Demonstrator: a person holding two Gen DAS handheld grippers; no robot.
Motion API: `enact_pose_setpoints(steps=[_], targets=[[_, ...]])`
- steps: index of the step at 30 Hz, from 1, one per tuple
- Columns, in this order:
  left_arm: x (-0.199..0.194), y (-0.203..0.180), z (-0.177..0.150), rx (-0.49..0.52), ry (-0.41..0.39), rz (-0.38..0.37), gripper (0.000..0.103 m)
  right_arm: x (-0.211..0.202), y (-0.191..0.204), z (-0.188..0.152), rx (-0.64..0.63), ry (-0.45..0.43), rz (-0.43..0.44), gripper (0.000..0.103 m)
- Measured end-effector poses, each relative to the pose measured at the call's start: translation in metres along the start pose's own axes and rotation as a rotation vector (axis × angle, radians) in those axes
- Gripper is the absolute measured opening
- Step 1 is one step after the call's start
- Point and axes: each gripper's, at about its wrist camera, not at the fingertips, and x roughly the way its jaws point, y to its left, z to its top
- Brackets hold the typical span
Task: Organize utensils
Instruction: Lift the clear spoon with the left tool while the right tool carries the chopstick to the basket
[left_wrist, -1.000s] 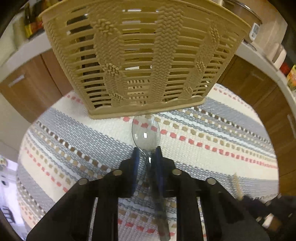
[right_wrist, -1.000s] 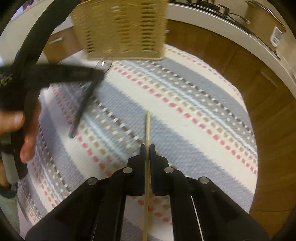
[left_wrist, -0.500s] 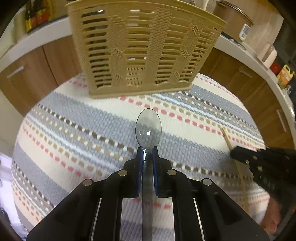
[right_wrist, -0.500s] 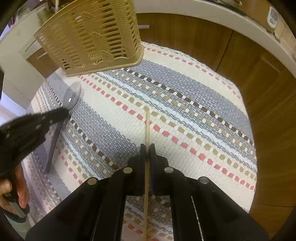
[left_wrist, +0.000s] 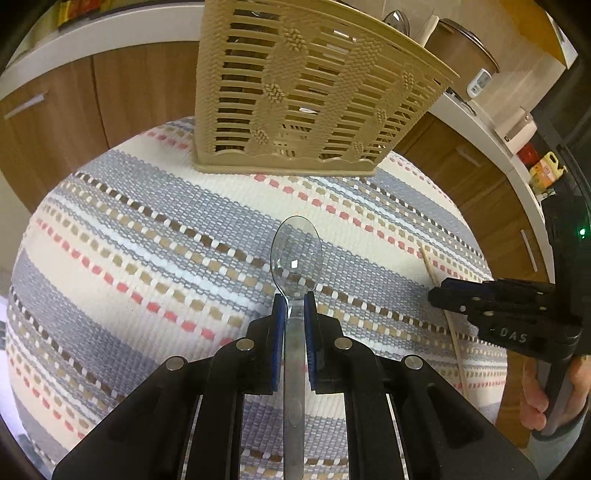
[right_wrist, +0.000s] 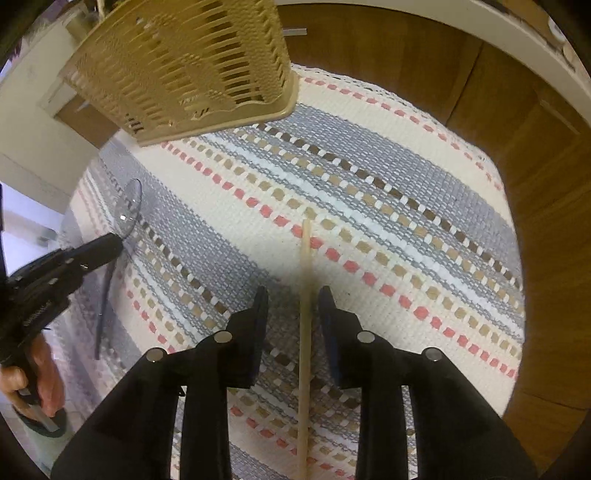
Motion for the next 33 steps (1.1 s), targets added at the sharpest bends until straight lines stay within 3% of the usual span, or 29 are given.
enact_pose_setpoints(steps=[2,4,9,14,22,29,33], targets=[[0.001,0.001,-0.001,-0.001,-0.006,-0.011,0.008,0.001,0.012,-0.002,-0.040,-0.002,-0.059,0.024],[-0.008,0.007,-0.004,-0.003,-0.010,-0.022,0.009,0.002,0.022,-0.004,-0.084,-0.013,-0.099,0.004],[-0.020,0.009,-0.003,-0.013,-0.049,-0.045,0.009,-0.002,0.030,-0.007,-0.098,-0.030,-0.041,0.004],[-0.051,0.012,0.001,-0.023,-0.144,-0.080,0.009,-0.037,0.031,-0.009,-0.110,-0.149,0.024,0.004],[-0.132,0.008,0.020,-0.016,-0.414,-0.151,0.008,-0.118,0.025,0.008,-0.101,-0.441,0.148,0.004],[-0.185,-0.006,0.054,0.005,-0.675,-0.148,0.008,-0.158,0.018,0.042,-0.066,-0.658,0.137,0.004],[-0.191,-0.004,0.073,-0.005,-0.799,-0.171,0.008,-0.171,0.019,0.064,-0.045,-0.779,0.110,0.004]])
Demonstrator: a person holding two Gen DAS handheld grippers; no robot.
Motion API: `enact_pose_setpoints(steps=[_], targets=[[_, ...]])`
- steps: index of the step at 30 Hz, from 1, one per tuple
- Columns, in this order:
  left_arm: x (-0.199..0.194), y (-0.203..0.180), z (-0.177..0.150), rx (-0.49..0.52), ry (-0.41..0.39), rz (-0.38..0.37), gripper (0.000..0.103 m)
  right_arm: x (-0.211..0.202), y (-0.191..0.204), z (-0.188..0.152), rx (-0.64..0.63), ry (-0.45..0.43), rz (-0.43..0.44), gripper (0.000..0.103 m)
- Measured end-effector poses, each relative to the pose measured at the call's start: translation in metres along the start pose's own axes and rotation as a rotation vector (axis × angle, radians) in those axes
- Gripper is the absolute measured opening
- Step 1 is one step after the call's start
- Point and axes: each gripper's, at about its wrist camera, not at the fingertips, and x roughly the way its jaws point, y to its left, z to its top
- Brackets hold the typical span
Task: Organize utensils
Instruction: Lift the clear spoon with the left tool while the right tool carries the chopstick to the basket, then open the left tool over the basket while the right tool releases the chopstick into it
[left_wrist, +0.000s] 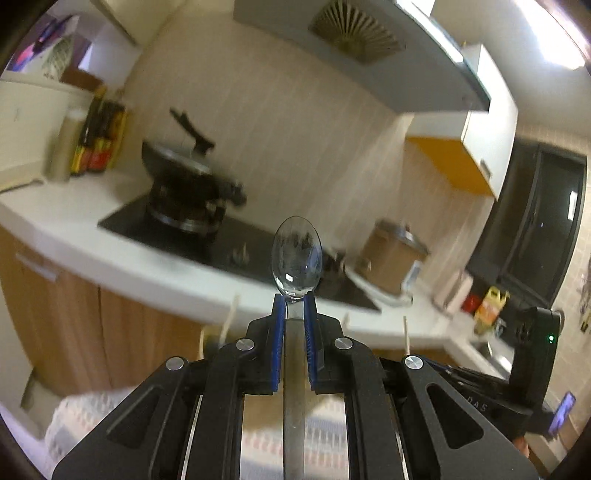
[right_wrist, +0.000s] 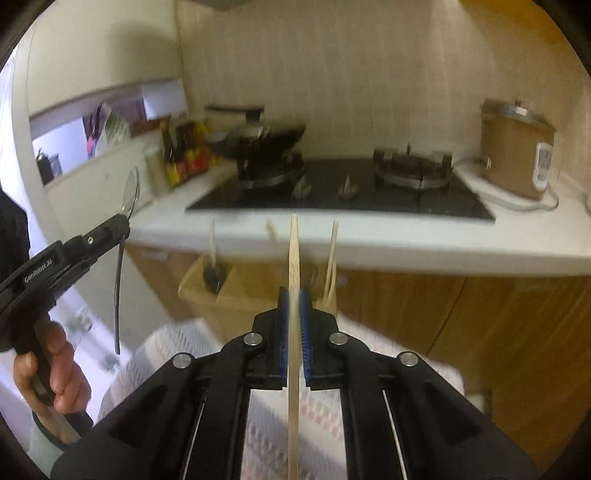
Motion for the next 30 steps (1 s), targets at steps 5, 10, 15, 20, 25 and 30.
enact_pose_setpoints(steps=[5,10,15,20,25,30], targets=[[0.024,0.001,0.005,0.007,-0.089,0.006,0.008,0.003,-0.003,0.031,0.005,-0.108,-0.011,0.004],[0.047,0.008,0.008,0.009,-0.135,0.037,0.008,0.015,0.000,0.054,-0.008,-0.181,0.002,0.004],[0.061,0.017,0.006,0.032,-0.152,0.062,0.008,0.032,0.002,0.065,-0.036,-0.239,-0.007,0.004],[0.071,0.026,0.001,0.022,-0.176,0.057,0.008,0.044,-0.002,0.063,-0.034,-0.297,-0.003,0.004],[0.081,0.034,-0.007,0.031,-0.200,0.088,0.009,0.062,-0.011,0.057,-0.012,-0.314,0.003,0.004],[0.089,0.034,-0.021,0.061,-0.227,0.136,0.009,0.077,-0.011,0.046,-0.044,-0.330,-0.039,0.004]])
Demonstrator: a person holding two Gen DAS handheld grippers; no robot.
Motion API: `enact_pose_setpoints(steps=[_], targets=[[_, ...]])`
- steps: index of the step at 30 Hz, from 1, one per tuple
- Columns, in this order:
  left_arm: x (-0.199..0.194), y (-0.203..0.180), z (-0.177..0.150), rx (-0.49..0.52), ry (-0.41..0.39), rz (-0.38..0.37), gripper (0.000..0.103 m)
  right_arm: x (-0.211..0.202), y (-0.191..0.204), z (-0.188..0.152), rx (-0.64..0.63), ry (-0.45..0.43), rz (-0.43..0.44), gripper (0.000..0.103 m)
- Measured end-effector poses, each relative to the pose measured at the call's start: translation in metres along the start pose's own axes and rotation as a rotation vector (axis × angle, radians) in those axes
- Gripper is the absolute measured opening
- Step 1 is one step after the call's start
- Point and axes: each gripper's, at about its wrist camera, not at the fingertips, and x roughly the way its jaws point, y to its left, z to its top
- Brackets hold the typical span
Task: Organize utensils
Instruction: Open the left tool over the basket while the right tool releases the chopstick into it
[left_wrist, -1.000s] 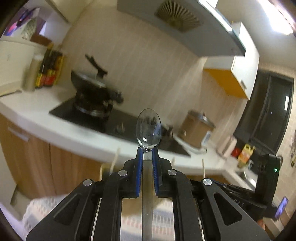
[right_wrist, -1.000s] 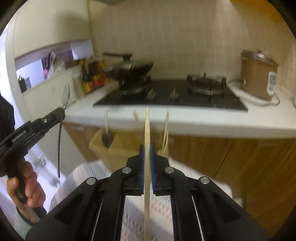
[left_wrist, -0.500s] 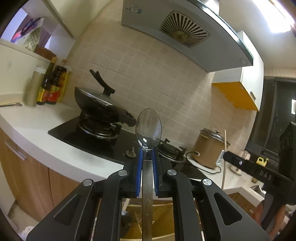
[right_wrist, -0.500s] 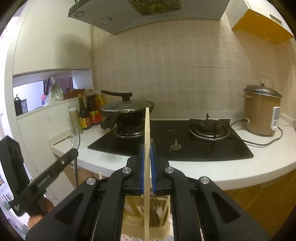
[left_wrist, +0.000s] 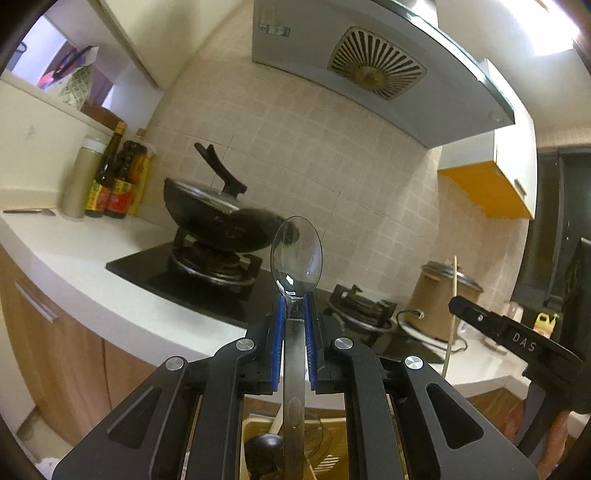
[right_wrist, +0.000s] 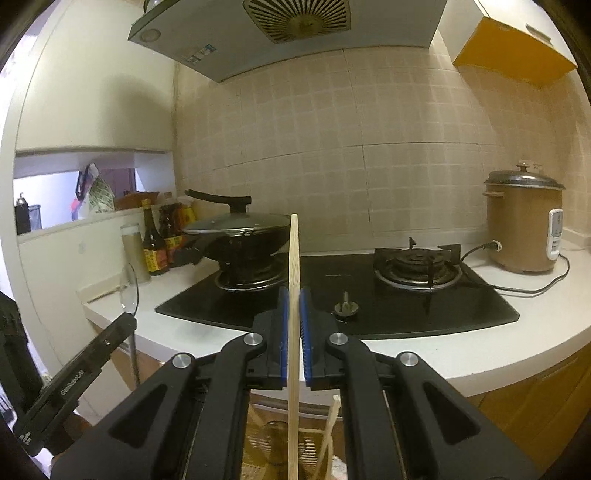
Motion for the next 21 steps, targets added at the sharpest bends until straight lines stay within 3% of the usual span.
enact_pose_setpoints(steps=[14,15,17,18,21], targets=[[-0.001,0.007,-0.021,0.049,0.033,0.070,0.010,-0.004,0.008,-0.035,-0.092,-0.011,-0.024,0.005],[-0.002,0.008,-0.021,0.048,0.036,0.072,0.011,-0.008,0.008,-0.037,-0.094,0.000,-0.020,0.005],[-0.008,0.009,-0.020,0.044,0.047,0.062,0.026,-0.012,0.009,-0.040,-0.095,0.015,-0.011,0.005],[-0.012,0.009,-0.019,0.042,0.047,0.060,0.029,-0.016,0.009,-0.042,-0.094,0.025,-0.004,0.008],[-0.026,0.010,-0.013,0.041,0.046,0.049,0.033,-0.028,0.010,-0.046,-0.097,0.038,0.000,0.032]])
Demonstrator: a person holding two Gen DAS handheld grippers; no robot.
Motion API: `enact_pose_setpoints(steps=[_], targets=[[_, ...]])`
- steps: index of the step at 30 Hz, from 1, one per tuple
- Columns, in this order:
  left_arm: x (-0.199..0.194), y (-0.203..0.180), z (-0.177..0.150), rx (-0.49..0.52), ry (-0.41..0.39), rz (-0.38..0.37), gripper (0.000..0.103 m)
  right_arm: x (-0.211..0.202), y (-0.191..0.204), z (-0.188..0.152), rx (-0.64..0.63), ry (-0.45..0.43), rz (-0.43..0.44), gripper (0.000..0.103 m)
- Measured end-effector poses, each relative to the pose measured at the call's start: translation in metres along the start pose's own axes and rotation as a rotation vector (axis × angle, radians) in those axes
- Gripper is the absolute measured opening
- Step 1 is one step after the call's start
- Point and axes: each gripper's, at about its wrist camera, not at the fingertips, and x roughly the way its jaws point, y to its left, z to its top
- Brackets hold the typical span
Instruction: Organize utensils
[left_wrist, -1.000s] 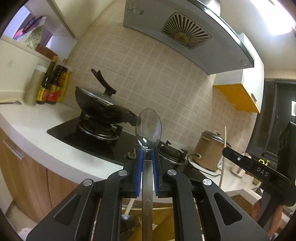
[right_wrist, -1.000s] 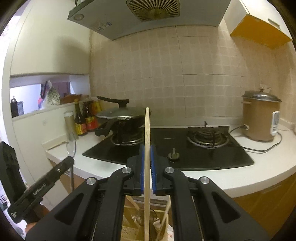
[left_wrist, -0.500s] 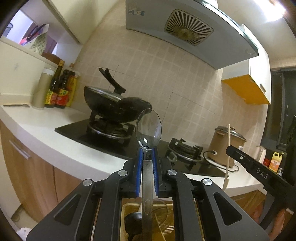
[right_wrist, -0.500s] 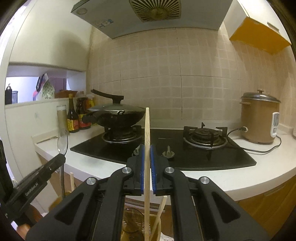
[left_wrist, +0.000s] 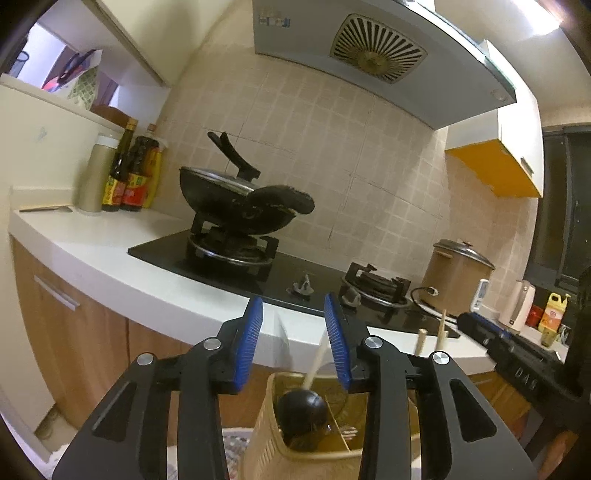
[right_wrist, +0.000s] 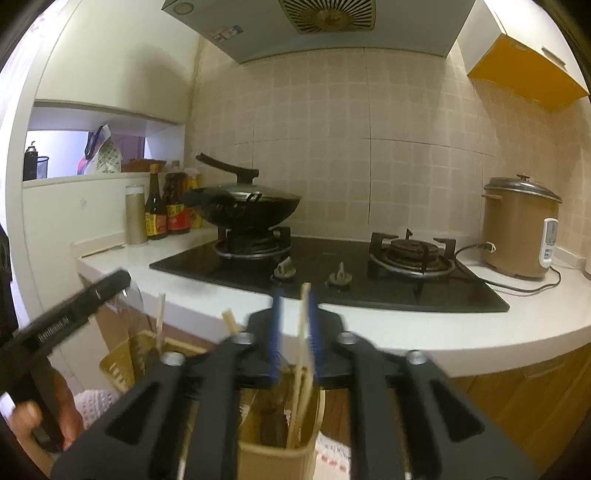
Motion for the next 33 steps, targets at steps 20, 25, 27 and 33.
enact_pose_setpoints(steps=[20,25,27,33], targets=[[-0.130,-0.022,0.013,0.098,0.064,0.020,0.067,-0.113,0.005,-0.019,0.023,0.019,-0.039,0.073],[-0.159,-0.035,-0.016,0.176,0.087,0.076,0.081,-0.138,0.009,-0.038,0.024,0.061,-0.043,0.081],[-0.167,-0.038,-0.027,0.194,0.103,0.096,0.081,-0.147,0.010,-0.049,0.046,0.081,-0.034,0.082],[-0.188,-0.047,-0.065,0.240,0.093,0.196,0.083,-0.168,0.012,-0.086,0.132,0.120,-0.046,0.091]])
